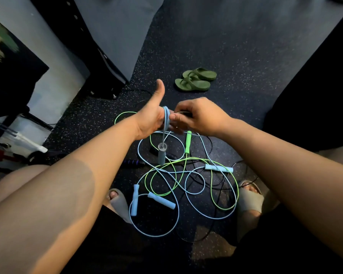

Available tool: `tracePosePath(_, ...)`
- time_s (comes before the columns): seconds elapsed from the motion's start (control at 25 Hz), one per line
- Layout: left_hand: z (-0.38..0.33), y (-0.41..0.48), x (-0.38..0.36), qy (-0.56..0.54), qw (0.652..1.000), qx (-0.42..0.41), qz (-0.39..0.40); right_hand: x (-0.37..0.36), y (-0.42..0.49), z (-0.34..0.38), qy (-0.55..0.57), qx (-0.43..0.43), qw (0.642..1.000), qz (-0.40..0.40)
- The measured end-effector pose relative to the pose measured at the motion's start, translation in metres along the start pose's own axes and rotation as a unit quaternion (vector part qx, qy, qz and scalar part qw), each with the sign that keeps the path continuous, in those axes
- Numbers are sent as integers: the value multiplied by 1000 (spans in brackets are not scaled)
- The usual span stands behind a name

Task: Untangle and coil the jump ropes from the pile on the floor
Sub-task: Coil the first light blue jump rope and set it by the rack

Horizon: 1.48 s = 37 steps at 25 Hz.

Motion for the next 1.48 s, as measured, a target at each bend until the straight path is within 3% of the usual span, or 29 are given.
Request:
tracePosePath(0.24,5,-8,-15,-4,995,80,63,12,1,-20,92,-59,992,-56)
tracePosePath(0.44,-4,-17,-23,-37,987,59,147,7,1,-20,149,-52,986,-59)
tracePosePath(0.56,-14,-23,-26,-112,982,37,151,-2,-1,-27,136,-78,986,-51)
tracePosePath(0.8,-31,-23,-9,-338,936,-81,62,-32,-7,-37,109,-135,982,78)
tracePosePath(1.0,-37,-18,14,-374,912,-167,-20,-56,-16,-36,105,-145,957,229)
tracePosePath(1.12,-34,-14,23,-363,909,-191,-73,-50,-14,-28,81,-106,963,234)
tracePosePath(1.28,-26,-6,39,-353,901,-188,-167,-37,-9,-8,-27,25,981,190)
tracePosePath(1.4,-14,2,45,-254,929,-141,-229,-24,-5,7,-49,80,989,117)
tracePosePath(1.48,-5,9,42,-216,950,-88,-206,-14,-3,13,-51,97,992,61)
Point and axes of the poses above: each hand's wrist, its own y-axis towards the middle knuckle, its own x-axis out of the back of the hand, z = x × y, the point moved 3 cm from there along y, towards the middle knuckle, and after that the axes turned 13 degrees about -y, right-handed, at the moved point
